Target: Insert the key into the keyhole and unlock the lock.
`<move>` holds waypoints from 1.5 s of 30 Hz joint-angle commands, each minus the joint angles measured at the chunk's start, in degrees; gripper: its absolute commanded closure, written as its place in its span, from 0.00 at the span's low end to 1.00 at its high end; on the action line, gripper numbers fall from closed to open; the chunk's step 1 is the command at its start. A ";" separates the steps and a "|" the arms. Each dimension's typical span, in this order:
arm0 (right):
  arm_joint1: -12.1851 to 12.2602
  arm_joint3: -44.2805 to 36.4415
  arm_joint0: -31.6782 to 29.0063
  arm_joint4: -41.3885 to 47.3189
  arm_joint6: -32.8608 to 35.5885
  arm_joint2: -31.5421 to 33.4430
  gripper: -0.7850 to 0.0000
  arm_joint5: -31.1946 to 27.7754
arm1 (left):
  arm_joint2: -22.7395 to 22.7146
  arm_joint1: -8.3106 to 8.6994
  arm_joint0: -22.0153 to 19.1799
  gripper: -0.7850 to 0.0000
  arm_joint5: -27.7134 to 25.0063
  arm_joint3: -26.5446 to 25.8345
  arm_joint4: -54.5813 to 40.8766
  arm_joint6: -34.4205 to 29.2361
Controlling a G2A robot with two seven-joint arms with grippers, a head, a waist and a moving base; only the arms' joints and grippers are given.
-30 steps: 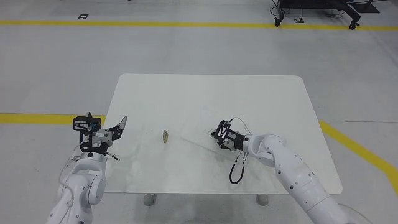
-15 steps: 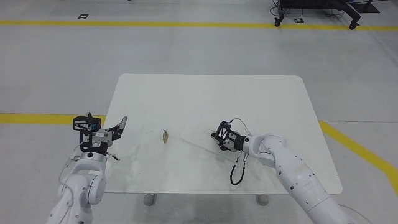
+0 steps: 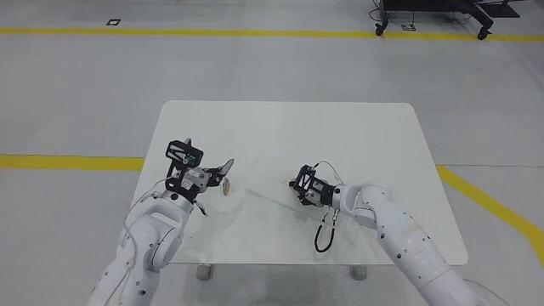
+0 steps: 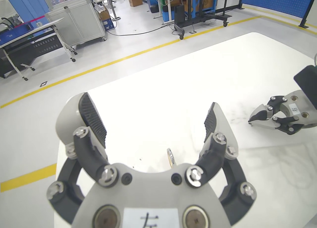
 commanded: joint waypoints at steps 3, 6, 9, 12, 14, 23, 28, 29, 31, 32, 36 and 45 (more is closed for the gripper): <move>0.00 0.00 0.00 0.00 0.00 0.00 1.00 0.00 | -0.08 0.00 0.02 0.00 0.13 0.01 -0.07 0.07; 0.00 0.00 0.00 0.00 0.00 0.00 1.00 0.00 | 1.89 0.31 0.61 0.00 -3.29 -1.26 6.94 -0.71; 0.00 0.00 0.00 0.00 0.00 0.00 1.00 0.00 | 6.84 0.06 -1.67 0.00 -8.01 -0.53 9.41 -3.11; 0.00 0.00 0.00 0.00 0.00 0.00 1.00 0.00 | 13.64 -0.72 -8.04 0.00 -10.62 2.38 15.10 -8.01; 0.00 0.00 0.00 0.00 0.00 0.00 1.00 0.00 | 18.35 -1.58 -12.11 0.00 -10.51 5.06 17.86 -10.06; 0.00 0.00 0.00 0.00 0.00 0.00 1.00 0.00 | 30.26 -5.17 -23.39 0.00 -5.78 16.50 26.65 -21.44; 0.00 0.00 0.00 0.00 0.00 0.00 1.00 0.00 | 30.72 -5.63 -24.46 0.00 -5.51 21.57 28.48 -21.41; 0.00 0.00 0.00 0.00 0.00 0.00 1.00 0.00 | 30.80 -5.71 -24.62 0.00 -5.65 22.33 28.67 -21.30; 0.00 0.00 0.00 0.00 0.00 0.00 1.00 0.00 | 30.83 -5.82 -24.84 0.00 -6.32 23.54 28.79 -21.13; 0.00 0.00 0.00 0.00 0.00 0.00 1.00 0.00 | 30.79 -5.86 -24.95 0.00 -6.77 23.93 28.85 -21.09; 0.00 0.00 0.00 0.00 0.00 0.00 1.00 0.00 | 30.60 -5.99 -25.05 0.00 -7.85 24.78 29.16 -21.13; 0.00 0.00 0.00 0.00 0.00 0.00 1.00 0.00 | 33.58 -7.30 -24.95 0.00 -6.53 30.47 30.13 -18.72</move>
